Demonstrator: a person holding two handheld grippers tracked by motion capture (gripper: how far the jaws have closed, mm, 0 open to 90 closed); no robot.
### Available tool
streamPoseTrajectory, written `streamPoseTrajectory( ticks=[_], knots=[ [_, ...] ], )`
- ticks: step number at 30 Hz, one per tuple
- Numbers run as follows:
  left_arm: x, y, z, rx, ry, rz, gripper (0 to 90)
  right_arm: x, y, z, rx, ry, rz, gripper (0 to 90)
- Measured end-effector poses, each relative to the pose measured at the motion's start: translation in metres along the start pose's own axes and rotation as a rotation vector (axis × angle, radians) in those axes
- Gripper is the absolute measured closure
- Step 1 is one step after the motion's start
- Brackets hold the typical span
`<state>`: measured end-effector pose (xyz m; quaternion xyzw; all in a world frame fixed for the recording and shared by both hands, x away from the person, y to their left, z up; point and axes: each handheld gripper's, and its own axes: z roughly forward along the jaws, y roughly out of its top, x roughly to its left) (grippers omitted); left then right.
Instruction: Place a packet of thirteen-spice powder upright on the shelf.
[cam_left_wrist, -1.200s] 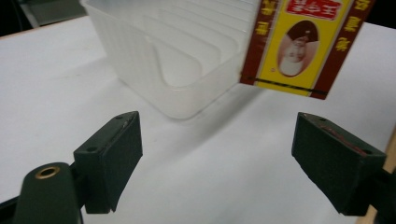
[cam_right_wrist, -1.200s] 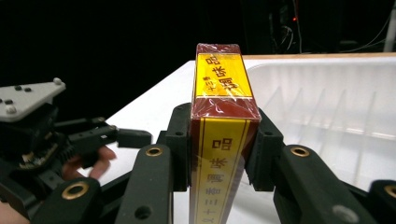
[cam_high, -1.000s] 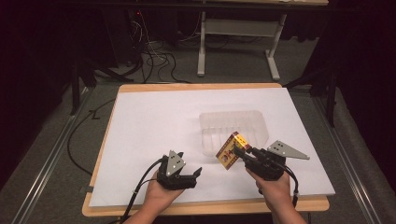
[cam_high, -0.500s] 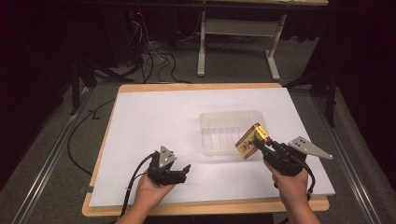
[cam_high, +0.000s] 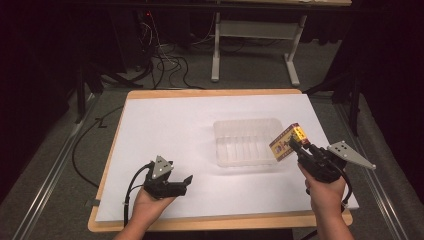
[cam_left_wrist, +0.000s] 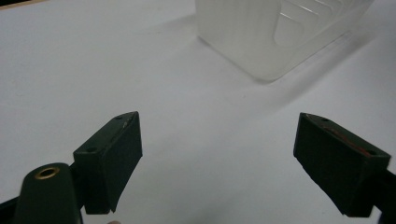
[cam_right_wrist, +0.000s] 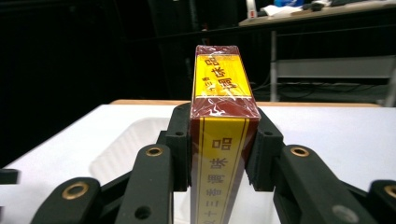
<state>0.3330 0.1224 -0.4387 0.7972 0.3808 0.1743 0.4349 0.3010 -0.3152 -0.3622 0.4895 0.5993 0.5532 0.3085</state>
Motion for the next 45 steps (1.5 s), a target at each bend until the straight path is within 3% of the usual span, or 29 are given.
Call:
streamPoseTrajectory(
  ticks=[2, 4, 8, 10, 16, 23, 30, 45],
  knots=[
    [0.001, 0.001, 0.000, -0.003, -0.014, -0.012, 14.6, -0.001, -0.001, 0.000, -0.002, -0.016, 0.000, 67.8],
    [0.003, 0.001, -0.001, -0.023, -0.058, -0.034, 14.4, -0.002, -0.002, 0.000, -0.001, -0.032, -0.009, 67.8],
    [0.001, 0.001, 0.002, -0.026, -0.011, 0.013, 15.2, -0.003, -0.004, 0.008, 0.011, -0.058, -0.015, 67.8],
    [0.002, 0.000, 0.003, -0.031, -0.001, 0.006, 15.5, -0.002, -0.004, 0.013, 0.017, -0.076, -0.014, 67.8],
    [0.004, -0.001, 0.005, -0.012, -0.009, 0.001, 15.8, 0.001, -0.003, 0.035, 0.050, -0.110, -0.026, 67.8],
    [-0.001, -0.001, 0.004, -0.019, -0.017, 0.028, 16.1, 0.008, 0.002, 0.058, 0.071, -0.150, -0.035, 67.8],
    [-0.002, -0.001, 0.003, -0.028, 0.003, 0.037, 14.4, 0.019, 0.005, 0.073, 0.080, -0.173, -0.040, 67.8],
    [-0.004, 0.000, 0.000, -0.040, -0.013, 0.045, 14.3, 0.044, -0.001, 0.097, 0.103, -0.249, -0.050, 67.8]
  ],
)
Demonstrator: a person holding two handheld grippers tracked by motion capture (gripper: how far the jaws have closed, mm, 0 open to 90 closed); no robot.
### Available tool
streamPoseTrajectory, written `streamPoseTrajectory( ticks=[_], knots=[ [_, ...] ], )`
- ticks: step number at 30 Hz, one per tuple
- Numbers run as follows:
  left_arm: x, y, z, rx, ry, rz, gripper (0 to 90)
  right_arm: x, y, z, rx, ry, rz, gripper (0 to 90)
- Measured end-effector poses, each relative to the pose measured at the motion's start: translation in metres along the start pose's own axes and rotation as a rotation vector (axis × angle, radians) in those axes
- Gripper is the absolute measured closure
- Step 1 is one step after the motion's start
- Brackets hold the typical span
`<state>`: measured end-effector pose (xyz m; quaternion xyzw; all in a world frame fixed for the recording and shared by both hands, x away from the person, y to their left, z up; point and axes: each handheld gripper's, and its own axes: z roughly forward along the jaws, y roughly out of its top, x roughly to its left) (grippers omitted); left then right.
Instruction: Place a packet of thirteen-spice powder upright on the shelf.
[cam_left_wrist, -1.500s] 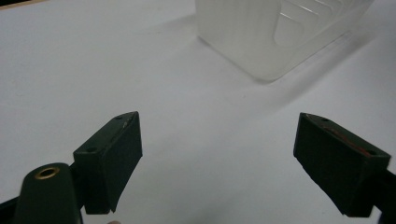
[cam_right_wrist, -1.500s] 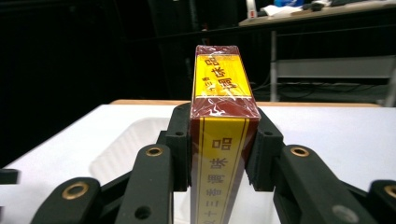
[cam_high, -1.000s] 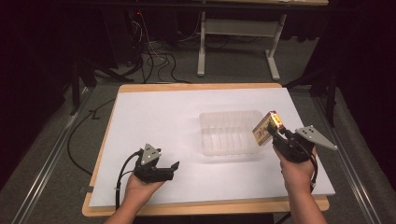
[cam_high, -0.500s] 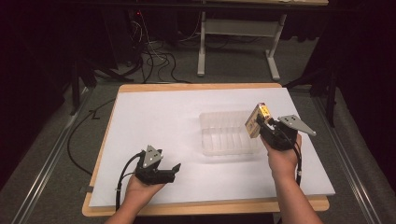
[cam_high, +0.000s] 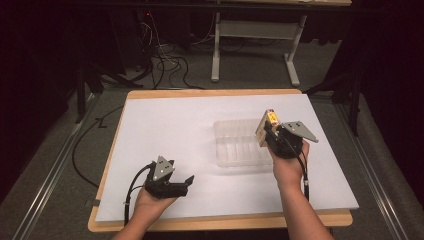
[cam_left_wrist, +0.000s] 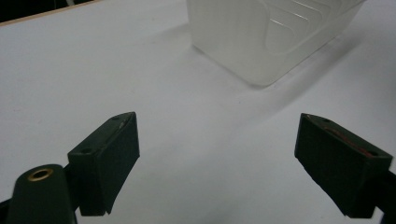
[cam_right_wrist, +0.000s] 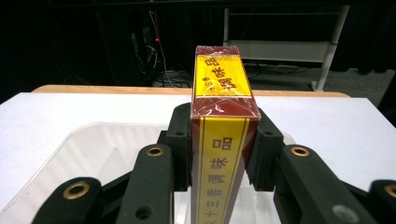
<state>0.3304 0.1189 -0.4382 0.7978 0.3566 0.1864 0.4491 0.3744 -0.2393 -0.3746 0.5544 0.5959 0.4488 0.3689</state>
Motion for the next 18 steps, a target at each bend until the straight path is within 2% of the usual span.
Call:
streamPoseTrajectory(
  ticks=[6, 13, 18],
  knots=[
    [-0.0004, -0.0005, 0.0006, 0.010, -0.001, 0.008, 14.3, 0.0027, -0.0036, 0.0052, 0.003, -0.027, -0.002, 67.8],
    [-0.0017, -0.0003, 0.0017, 0.015, -0.009, 0.013, 14.3, 0.0062, -0.0045, 0.0078, -0.006, -0.016, 0.006, 67.8],
    [-0.0017, -0.0003, 0.0013, 0.015, -0.007, 0.016, 14.3, 0.0065, -0.0047, 0.0087, -0.006, -0.036, 0.012, 67.7]
  ],
)
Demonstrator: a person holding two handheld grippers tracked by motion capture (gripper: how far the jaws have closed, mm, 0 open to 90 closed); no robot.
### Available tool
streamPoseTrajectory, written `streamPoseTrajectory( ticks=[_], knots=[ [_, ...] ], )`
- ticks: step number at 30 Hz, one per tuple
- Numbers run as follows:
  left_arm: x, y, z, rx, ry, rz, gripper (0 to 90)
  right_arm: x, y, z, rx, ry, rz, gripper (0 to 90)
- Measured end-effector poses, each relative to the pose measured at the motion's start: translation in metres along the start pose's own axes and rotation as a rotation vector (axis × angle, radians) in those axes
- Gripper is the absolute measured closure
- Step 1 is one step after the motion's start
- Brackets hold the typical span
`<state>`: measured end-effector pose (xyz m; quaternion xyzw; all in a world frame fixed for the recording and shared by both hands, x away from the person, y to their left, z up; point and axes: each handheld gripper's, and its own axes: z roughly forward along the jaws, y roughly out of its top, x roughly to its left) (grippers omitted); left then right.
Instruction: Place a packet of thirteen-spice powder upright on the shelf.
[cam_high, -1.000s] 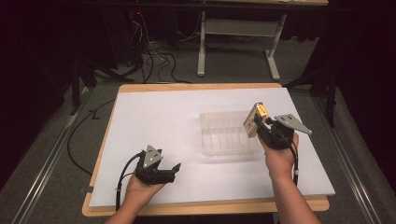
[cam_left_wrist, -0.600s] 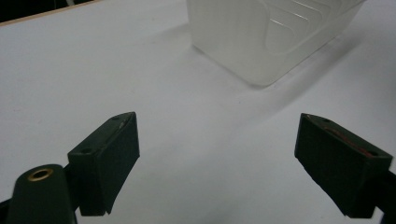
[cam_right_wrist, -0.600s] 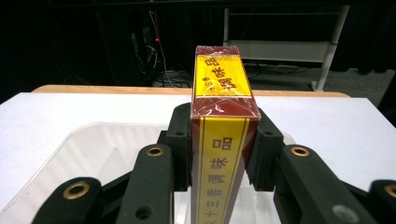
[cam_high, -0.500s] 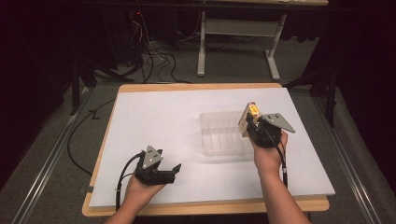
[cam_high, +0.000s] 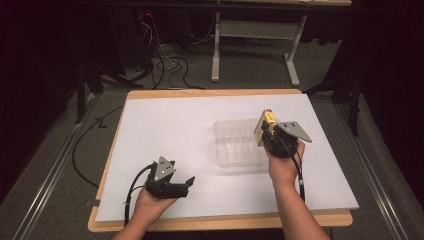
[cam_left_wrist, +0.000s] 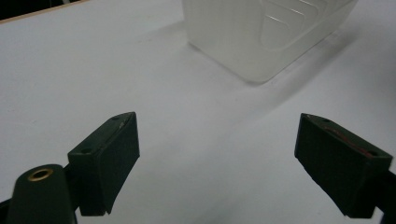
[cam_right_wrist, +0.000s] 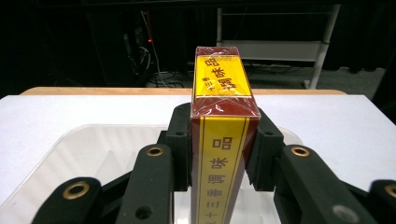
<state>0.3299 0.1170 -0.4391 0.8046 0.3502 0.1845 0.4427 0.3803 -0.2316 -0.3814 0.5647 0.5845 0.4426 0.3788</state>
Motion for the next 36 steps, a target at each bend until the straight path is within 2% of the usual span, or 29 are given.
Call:
streamPoseTrajectory(
  ticks=[14, 36],
  knots=[
    [-0.001, -0.001, 0.001, 0.015, 0.003, 0.012, 14.4, 0.000, -0.002, 0.005, 0.002, -0.021, 0.019, 67.7],
    [-0.002, -0.002, 0.003, 0.026, 0.005, 0.015, 14.4, 0.003, -0.021, 0.019, 0.047, -0.035, -0.014, 67.4]
  ],
)
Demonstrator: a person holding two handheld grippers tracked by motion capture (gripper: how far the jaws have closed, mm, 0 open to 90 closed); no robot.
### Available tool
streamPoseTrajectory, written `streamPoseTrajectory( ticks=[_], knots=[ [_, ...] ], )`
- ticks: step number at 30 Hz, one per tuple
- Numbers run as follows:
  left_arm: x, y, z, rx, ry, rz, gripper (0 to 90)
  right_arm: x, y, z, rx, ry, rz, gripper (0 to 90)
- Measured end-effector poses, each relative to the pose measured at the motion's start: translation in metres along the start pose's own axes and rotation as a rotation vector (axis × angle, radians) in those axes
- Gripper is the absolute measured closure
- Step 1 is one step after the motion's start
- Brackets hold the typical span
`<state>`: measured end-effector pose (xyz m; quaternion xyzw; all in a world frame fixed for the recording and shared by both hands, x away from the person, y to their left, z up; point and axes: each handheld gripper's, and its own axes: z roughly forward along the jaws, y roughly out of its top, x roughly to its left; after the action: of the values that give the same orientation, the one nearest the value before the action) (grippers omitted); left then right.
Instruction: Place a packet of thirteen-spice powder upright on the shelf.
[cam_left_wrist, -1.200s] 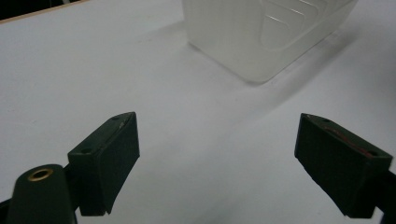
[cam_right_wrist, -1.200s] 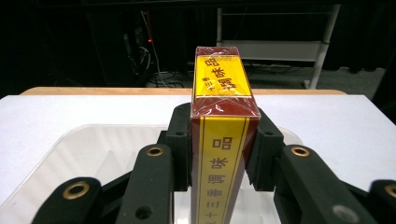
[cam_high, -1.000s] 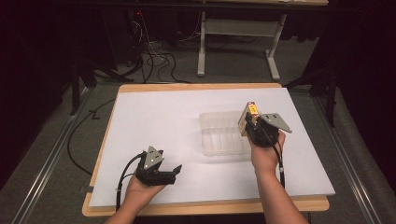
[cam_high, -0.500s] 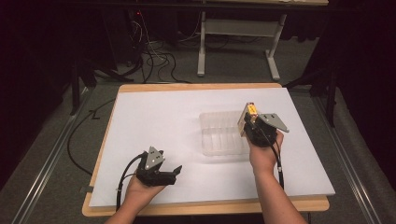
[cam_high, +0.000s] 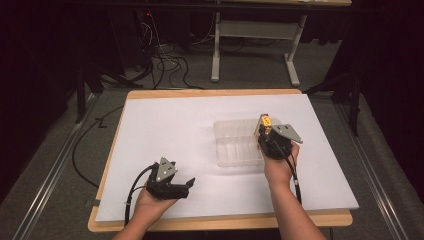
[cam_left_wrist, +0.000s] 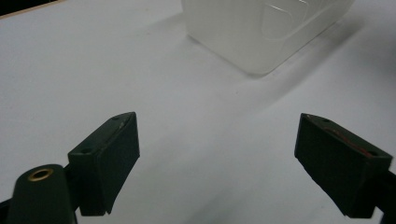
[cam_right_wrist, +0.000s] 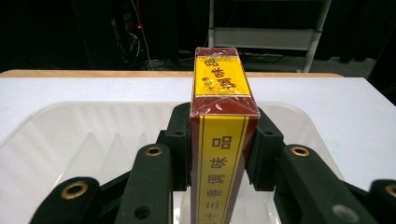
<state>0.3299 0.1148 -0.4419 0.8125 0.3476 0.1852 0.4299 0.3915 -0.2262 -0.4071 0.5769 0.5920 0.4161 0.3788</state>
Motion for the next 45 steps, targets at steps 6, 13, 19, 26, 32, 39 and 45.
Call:
streamPoseTrajectory(
  ticks=[6, 13, 19, 26, 32, 39, 45],
  knots=[
    [0.000, -0.001, 0.000, 0.001, 0.000, -0.001, 14.4, 0.002, -0.006, 0.006, 0.013, -0.006, -0.010, 67.3],
    [0.001, 0.000, 0.000, 0.003, 0.000, 0.000, 14.4, 0.003, -0.012, 0.012, 0.021, -0.006, -0.029, 67.2],
    [0.001, -0.001, 0.000, 0.002, 0.001, -0.003, 14.3, 0.003, -0.016, 0.014, 0.037, -0.002, -0.030, 66.5],
    [0.001, 0.000, -0.001, -0.004, -0.009, -0.009, 14.4, 0.003, -0.019, 0.010, 0.042, 0.027, -0.043, 56.0],
    [0.002, 0.000, -0.005, -0.036, -0.036, -0.049, 14.4, 0.004, -0.015, -0.001, 0.047, 0.090, -0.077, 42.9],
    [0.006, 0.000, -0.005, -0.039, -0.062, -0.095, 14.6, 0.004, -0.008, -0.023, 0.045, 0.156, -0.106, 28.6],
    [0.007, 0.000, -0.007, -0.048, -0.074, -0.120, 14.8, -0.001, -0.006, -0.050, 0.039, 0.254, -0.127, 18.8]
  ],
)
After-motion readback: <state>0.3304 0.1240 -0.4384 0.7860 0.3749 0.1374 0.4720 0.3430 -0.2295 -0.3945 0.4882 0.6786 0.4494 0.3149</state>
